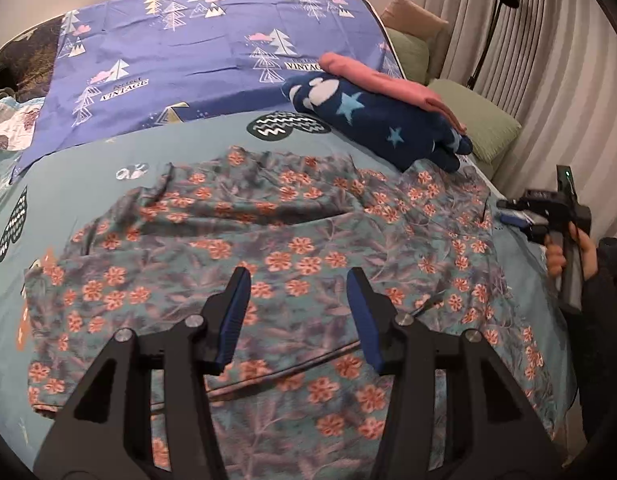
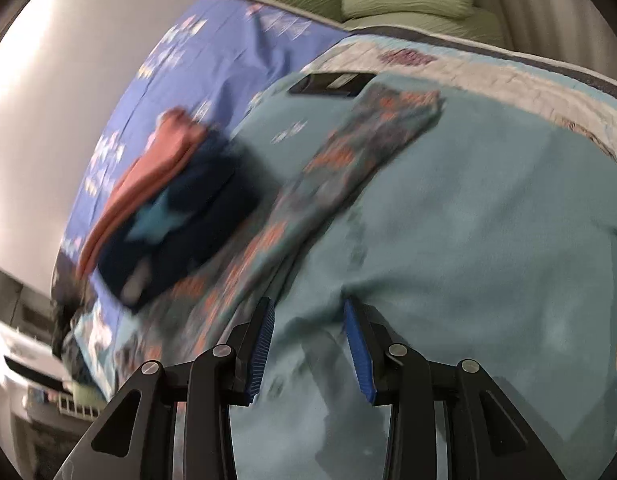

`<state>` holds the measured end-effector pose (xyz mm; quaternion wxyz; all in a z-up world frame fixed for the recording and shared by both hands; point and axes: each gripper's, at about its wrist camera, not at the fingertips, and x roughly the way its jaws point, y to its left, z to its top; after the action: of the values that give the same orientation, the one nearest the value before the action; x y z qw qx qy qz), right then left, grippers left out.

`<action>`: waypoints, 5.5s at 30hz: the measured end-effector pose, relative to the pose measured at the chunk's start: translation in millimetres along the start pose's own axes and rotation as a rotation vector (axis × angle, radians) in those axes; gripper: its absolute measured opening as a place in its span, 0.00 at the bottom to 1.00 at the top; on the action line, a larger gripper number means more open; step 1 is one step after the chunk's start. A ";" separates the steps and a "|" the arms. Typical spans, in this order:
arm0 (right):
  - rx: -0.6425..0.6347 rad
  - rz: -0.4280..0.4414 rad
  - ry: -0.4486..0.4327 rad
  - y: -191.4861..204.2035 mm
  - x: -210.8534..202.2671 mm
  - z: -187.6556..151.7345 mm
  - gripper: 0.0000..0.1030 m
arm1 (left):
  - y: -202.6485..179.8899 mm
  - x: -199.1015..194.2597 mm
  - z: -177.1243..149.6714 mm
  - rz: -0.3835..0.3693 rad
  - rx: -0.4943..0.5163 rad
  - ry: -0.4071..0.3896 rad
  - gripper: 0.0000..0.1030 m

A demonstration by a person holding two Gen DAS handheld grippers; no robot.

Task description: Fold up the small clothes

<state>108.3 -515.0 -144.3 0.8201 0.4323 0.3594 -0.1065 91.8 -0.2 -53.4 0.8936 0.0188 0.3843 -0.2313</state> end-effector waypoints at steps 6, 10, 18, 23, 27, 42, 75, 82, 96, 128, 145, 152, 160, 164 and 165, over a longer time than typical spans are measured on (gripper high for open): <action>0.123 -0.002 -0.045 -32.2 35.7 54.4 0.36 | -3.8 12.5 7.1 0.032 -0.018 0.028 0.50; 0.202 -0.038 -0.080 -48.0 50.9 78.2 0.36 | -2.0 16.8 12.8 0.043 -0.043 0.025 0.50; 0.128 0.009 -0.141 -36.7 28.0 90.7 0.03 | 6.4 25.5 13.7 0.047 -0.092 0.033 0.50; -0.063 0.120 -0.219 12.3 -32.8 76.2 0.03 | 7.2 23.2 8.8 0.034 -0.106 0.032 0.50; -0.322 0.187 -0.272 80.9 -78.3 41.8 0.03 | 9.4 14.7 6.1 0.017 -0.124 0.014 0.50; 0.188 -0.001 -0.029 -41.2 41.7 84.0 0.48 | 30.1 -10.0 -12.2 0.091 -0.100 -0.014 0.57; -1.080 0.132 0.078 167.1 -48.9 -172.6 0.51 | -16.6 46.8 4.2 -0.227 -0.130 0.101 0.64; -0.934 -0.044 -0.017 137.5 -51.3 -131.3 0.52 | -50.8 92.6 24.4 -0.292 -0.056 0.171 0.60; -0.884 -0.085 -0.027 119.8 -49.2 -89.9 0.57 | -86.0 -70.1 53.7 -0.246 0.599 -0.395 0.11; -1.258 0.390 0.521 255.7 21.0 -185.5 0.05 | 42.8 -15.0 0.4 -0.149 -0.046 -0.048 0.52; -1.076 0.309 0.435 151.5 -60.6 -209.5 0.39 | 5.9 -19.5 -51.6 -0.379 -0.157 0.117 0.59; -0.913 0.186 0.265 134.2 -67.1 -168.8 0.42 | -18.2 11.3 -58.5 -0.439 -0.218 0.211 0.03; -0.836 -0.026 0.147 121.2 -54.8 -143.0 0.52 | -10.1 -68.5 51.1 -0.471 -0.166 -0.162 0.04; -0.805 -0.015 0.168 124.6 -38.0 -148.8 0.52 | 4.2 -105.8 86.1 -0.398 -0.103 -0.293 0.04; -0.795 -0.012 0.173 126.5 -33.2 -149.5 0.53 | 8.5 -111.3 91.4 -0.375 -0.092 -0.310 0.04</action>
<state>71.5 -325.7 -96.6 0.8895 0.0867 0.4428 0.0728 90.9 32.5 87.1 0.8832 -0.1294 0.2492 -0.3756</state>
